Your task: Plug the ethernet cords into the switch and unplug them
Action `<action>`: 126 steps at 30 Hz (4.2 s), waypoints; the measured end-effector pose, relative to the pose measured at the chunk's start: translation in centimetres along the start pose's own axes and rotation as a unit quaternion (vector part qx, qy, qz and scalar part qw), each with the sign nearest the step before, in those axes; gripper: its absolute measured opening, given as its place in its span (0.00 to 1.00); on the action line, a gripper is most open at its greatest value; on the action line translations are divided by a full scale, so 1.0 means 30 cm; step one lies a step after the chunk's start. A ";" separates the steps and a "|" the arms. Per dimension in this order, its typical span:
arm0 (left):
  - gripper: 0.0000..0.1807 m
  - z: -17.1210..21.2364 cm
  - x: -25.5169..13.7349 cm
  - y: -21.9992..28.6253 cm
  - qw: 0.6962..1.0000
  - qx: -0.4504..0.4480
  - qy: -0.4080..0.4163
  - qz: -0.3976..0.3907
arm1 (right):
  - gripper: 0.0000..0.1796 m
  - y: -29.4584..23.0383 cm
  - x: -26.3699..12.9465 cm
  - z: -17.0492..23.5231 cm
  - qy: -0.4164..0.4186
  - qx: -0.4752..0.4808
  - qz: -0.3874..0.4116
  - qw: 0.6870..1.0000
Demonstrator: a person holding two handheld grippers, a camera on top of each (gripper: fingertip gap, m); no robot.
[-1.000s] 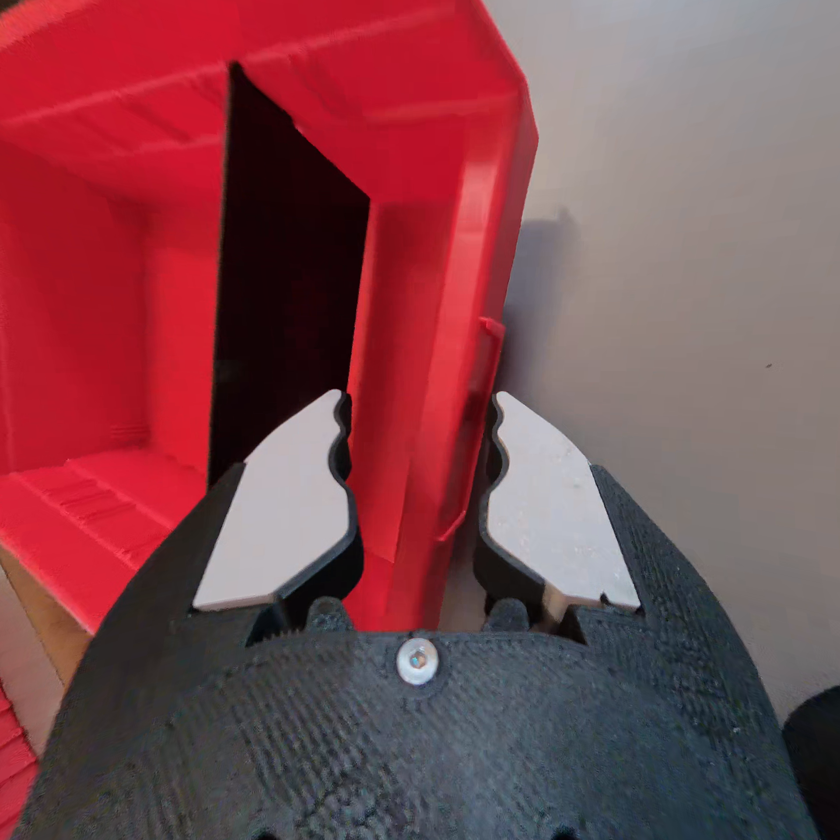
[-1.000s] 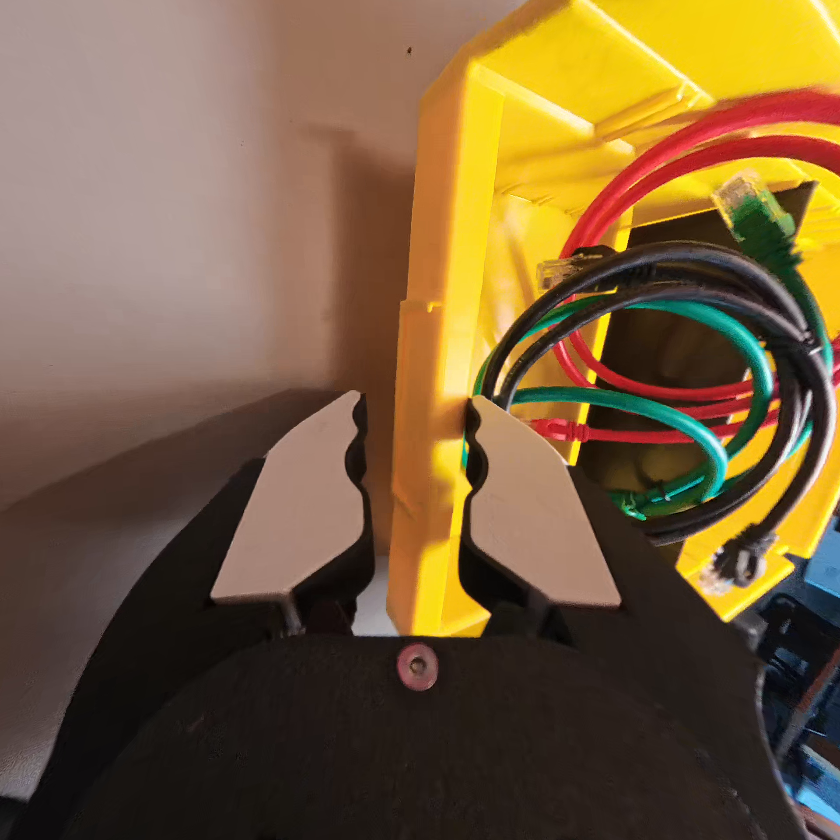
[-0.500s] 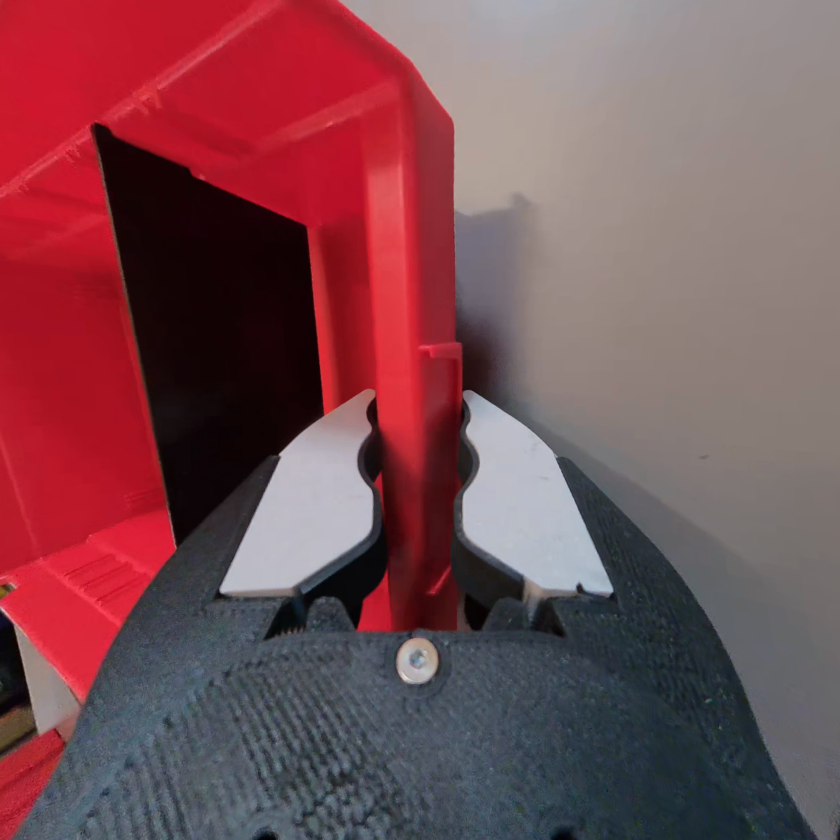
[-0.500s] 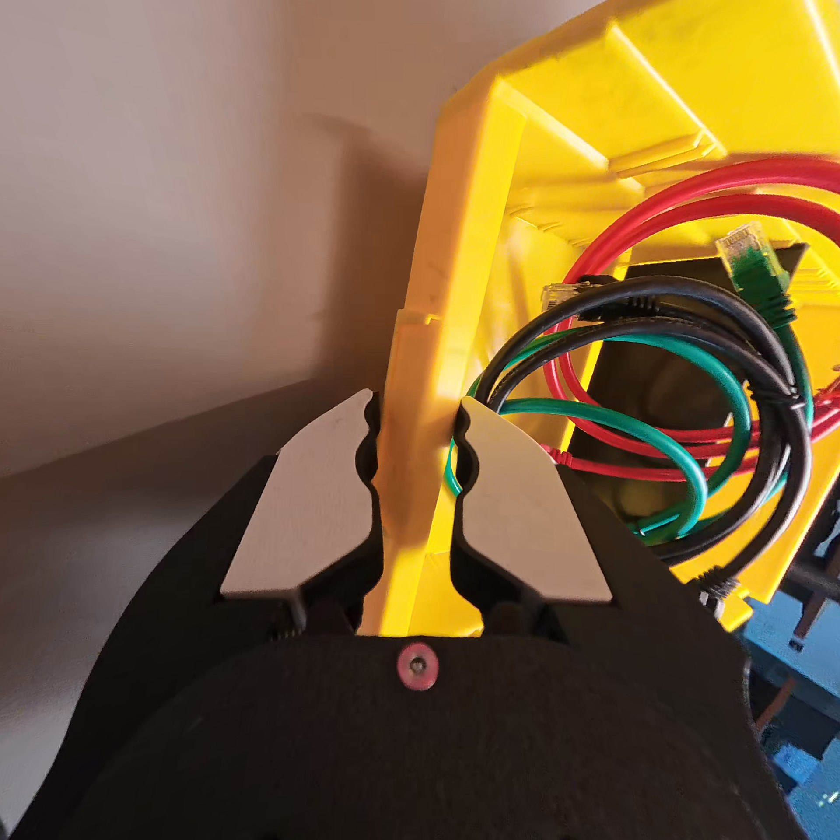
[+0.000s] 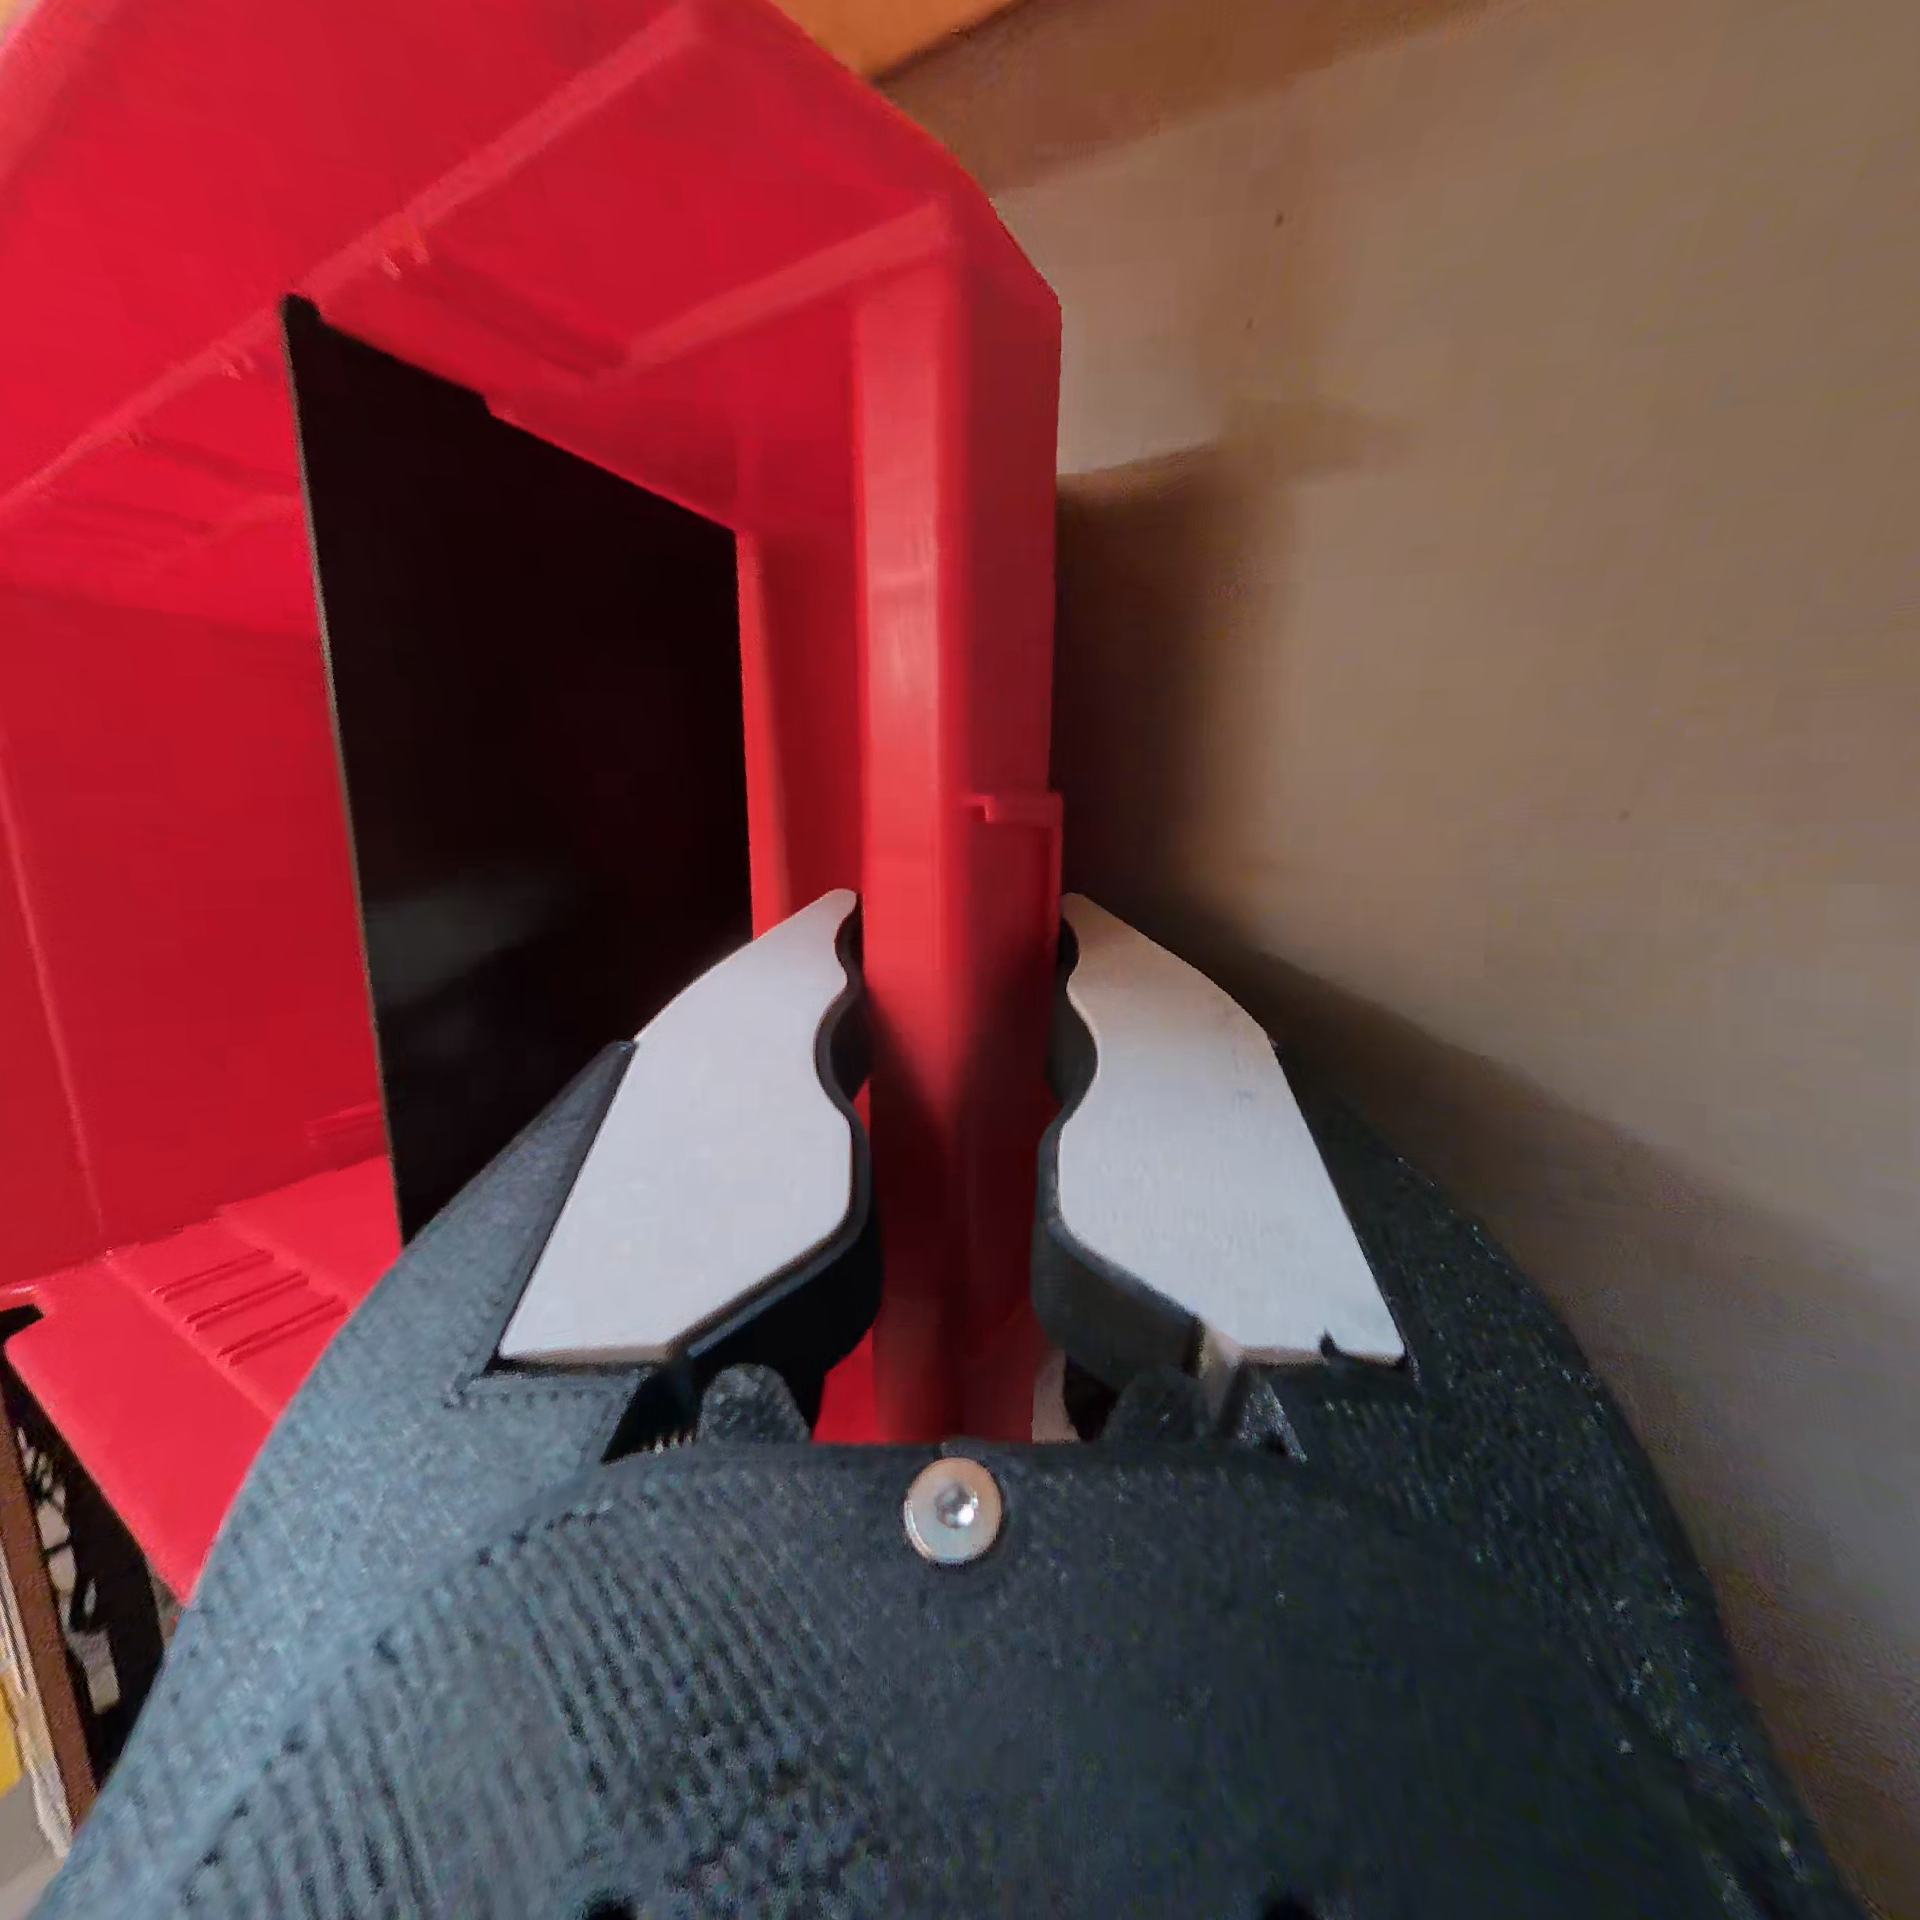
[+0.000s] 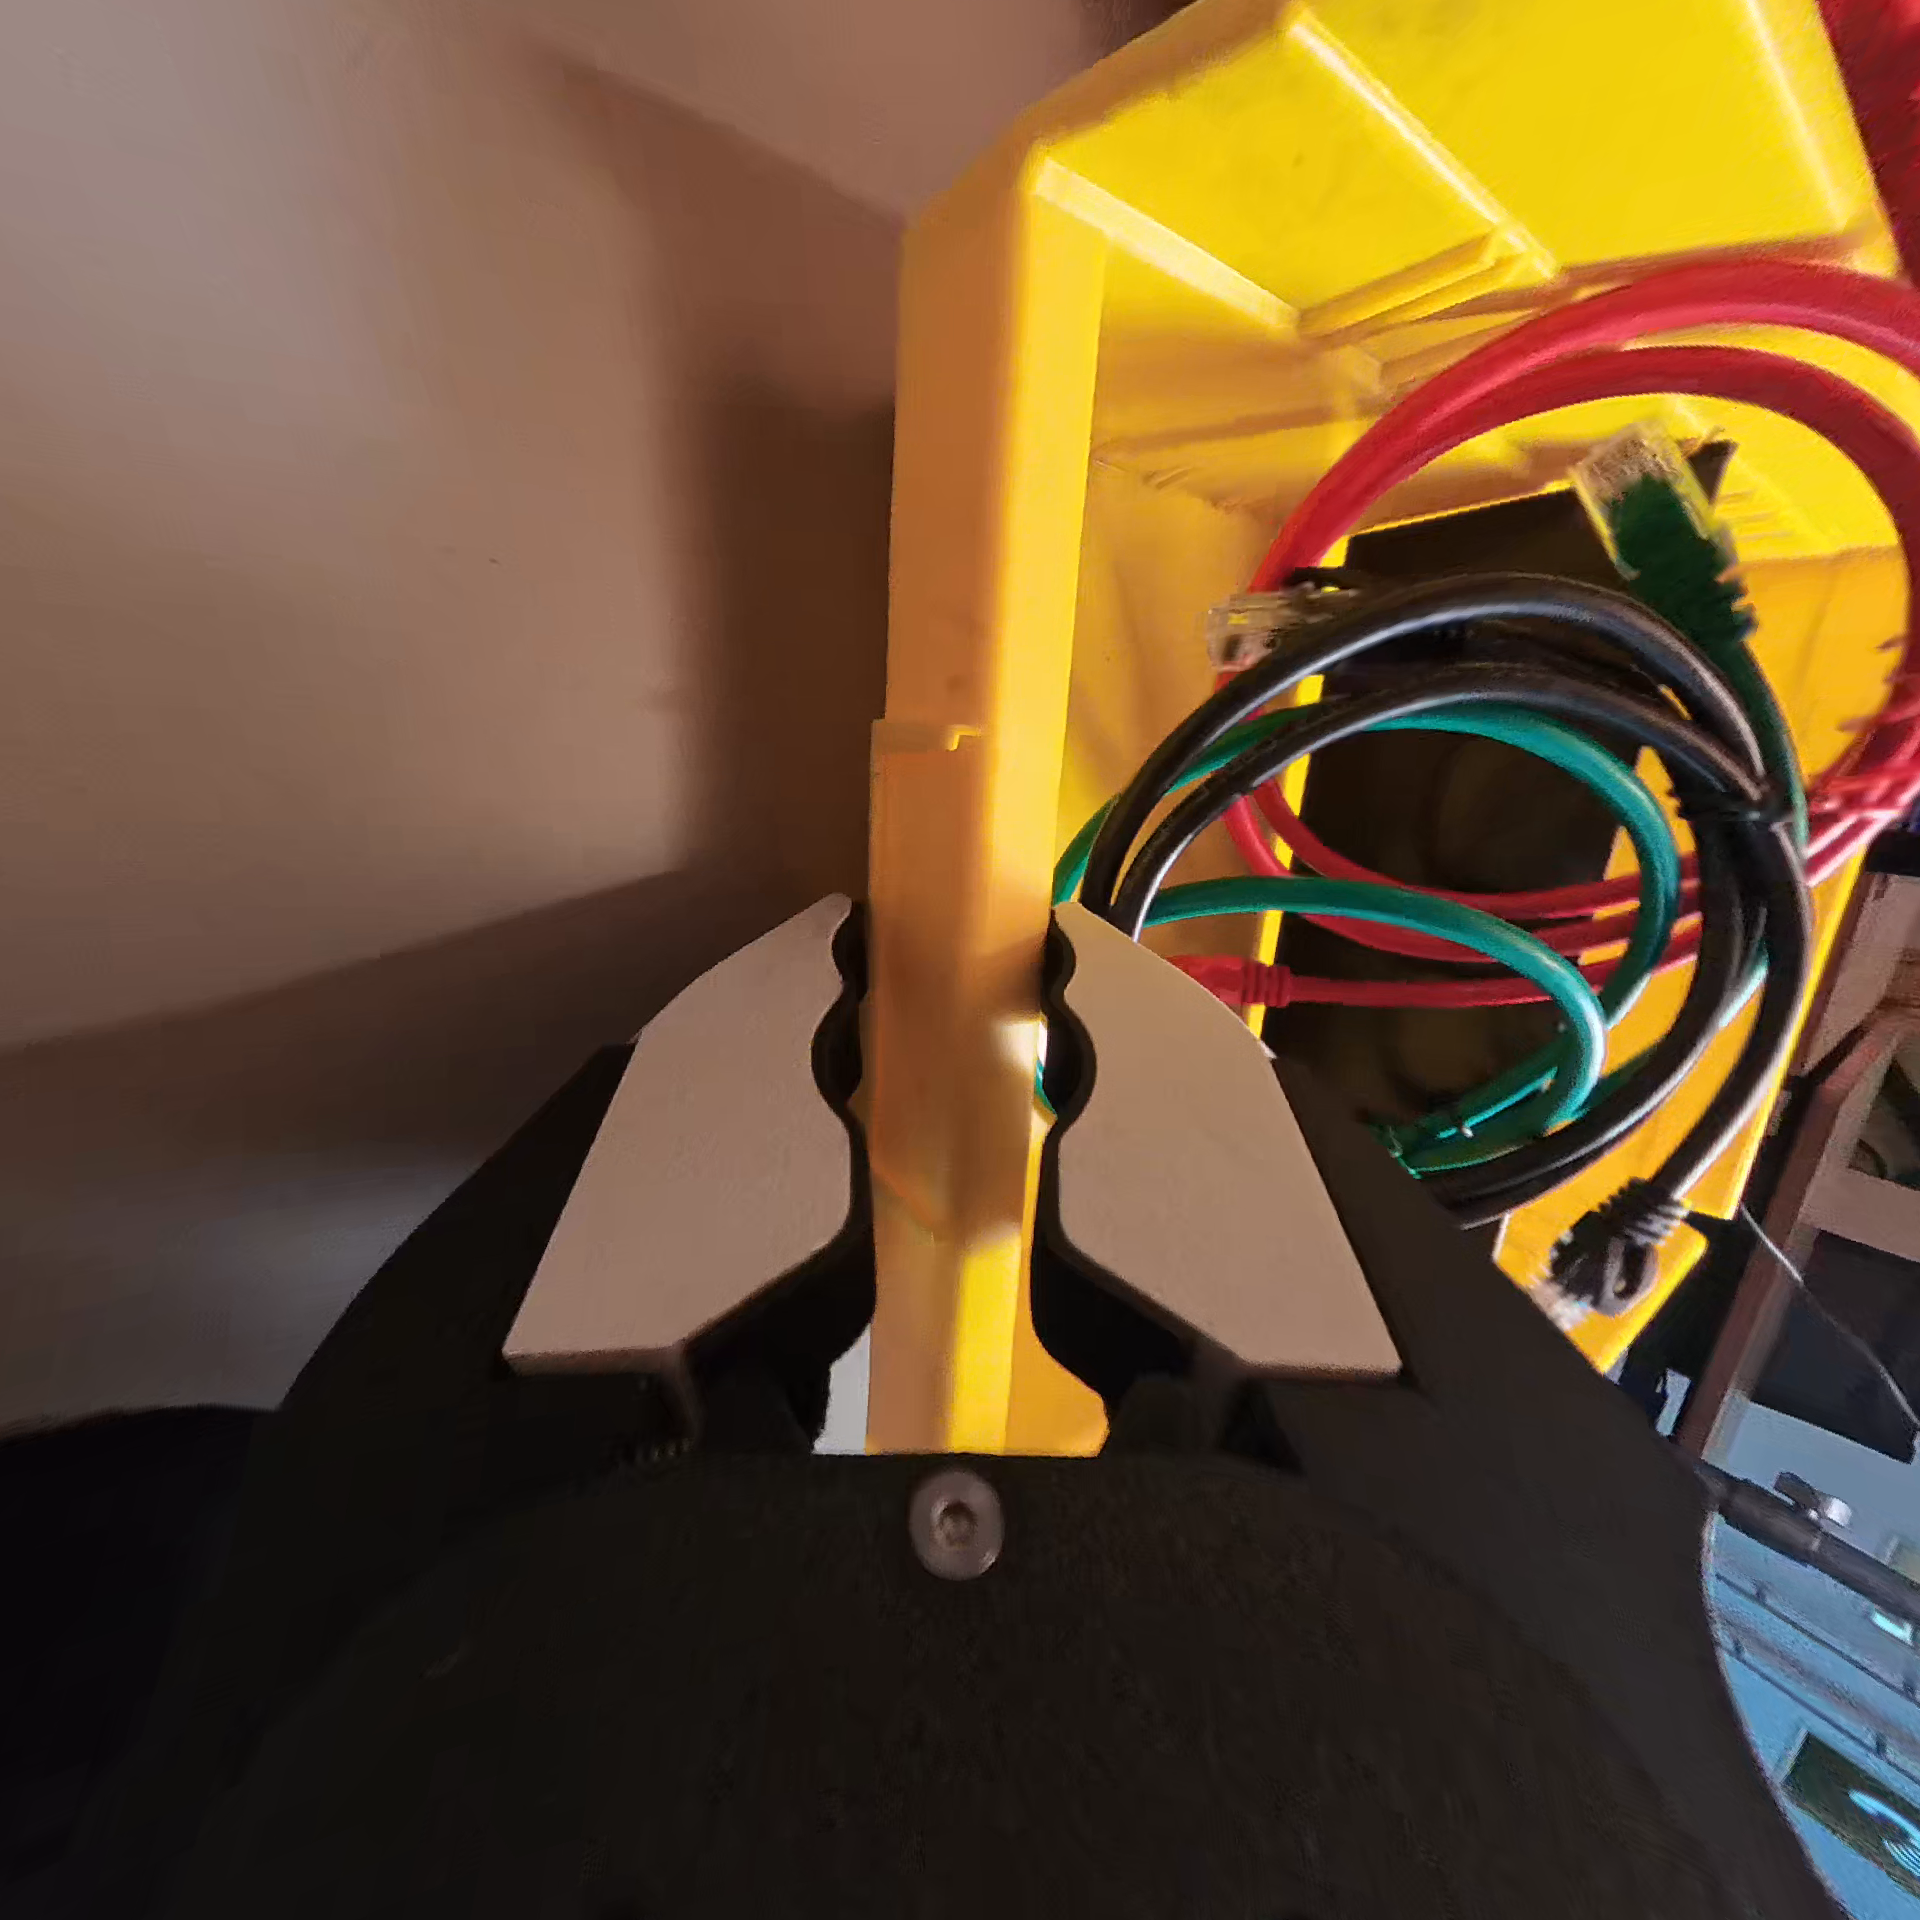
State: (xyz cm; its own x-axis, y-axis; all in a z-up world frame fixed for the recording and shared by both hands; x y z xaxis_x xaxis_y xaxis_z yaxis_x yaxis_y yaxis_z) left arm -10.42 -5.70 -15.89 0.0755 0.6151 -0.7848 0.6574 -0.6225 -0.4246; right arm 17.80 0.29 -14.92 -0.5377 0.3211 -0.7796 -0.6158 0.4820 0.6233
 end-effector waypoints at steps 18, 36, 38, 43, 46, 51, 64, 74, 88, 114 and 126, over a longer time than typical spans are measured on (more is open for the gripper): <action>0.26 -0.166 -0.224 0.191 0.907 -0.298 0.290 0.069 | 0.26 -0.068 -0.337 0.325 0.125 0.484 0.278 0.820; 0.26 -0.414 0.014 0.294 0.789 -0.532 0.308 -0.003 | 0.09 -0.036 -0.127 0.337 0.116 0.577 0.214 0.779; 0.24 -0.412 0.018 0.281 0.785 -0.538 0.306 -0.004 | 0.08 -0.036 -0.129 0.340 0.116 0.582 0.219 0.774; 0.18 -0.403 0.011 0.267 0.778 -0.551 0.301 -0.022 | 0.08 -0.039 -0.146 0.304 0.102 0.575 0.242 0.775; 0.14 -0.394 0.004 0.257 0.780 -0.552 0.291 -0.033 | 0.08 -0.034 -0.163 0.276 0.094 0.571 0.257 0.774; 0.12 -0.401 -0.036 0.249 0.790 -0.534 0.296 -0.056 | 0.07 -0.024 -0.202 0.242 0.086 0.562 0.295 0.768; 0.12 -0.457 -0.325 0.147 0.782 -0.482 0.379 -0.114 | 0.07 0.139 -0.408 0.135 0.139 0.517 0.374 0.758; 0.12 -0.321 -0.544 0.026 0.770 -0.472 0.391 -0.178 | 0.07 0.346 -0.411 -0.051 0.208 0.483 0.375 0.763; 0.11 0.122 -0.822 0.013 0.741 -0.496 0.347 -0.290 | 0.09 0.541 -0.249 -0.502 0.320 0.424 0.302 0.792; 0.10 0.605 -0.712 0.129 0.711 -0.604 0.207 -0.295 | 0.11 0.438 0.209 -0.793 0.344 0.444 0.119 0.819; 0.10 0.550 -0.506 0.086 0.761 -0.584 0.169 -0.227 | 0.12 0.354 0.251 -0.643 0.280 0.466 0.130 0.829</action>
State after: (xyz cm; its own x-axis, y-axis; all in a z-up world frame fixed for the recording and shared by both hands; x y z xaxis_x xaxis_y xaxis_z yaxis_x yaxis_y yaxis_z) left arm -22.26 -24.62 -12.53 -0.2989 0.8505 -0.4327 0.8768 0.4238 0.2273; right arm -3.89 -7.90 -12.98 -0.9266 0.2100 -0.3120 0.1356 0.9603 0.2438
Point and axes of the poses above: each gripper's, where its closed fingertips meet, x out along the fingers, z out of its underside, y = z × x across the jaws, the point moved 8 cm from there along -x, back along the fingers, and after that the axes turned 14 degrees about -x, right-handed, at the moved point
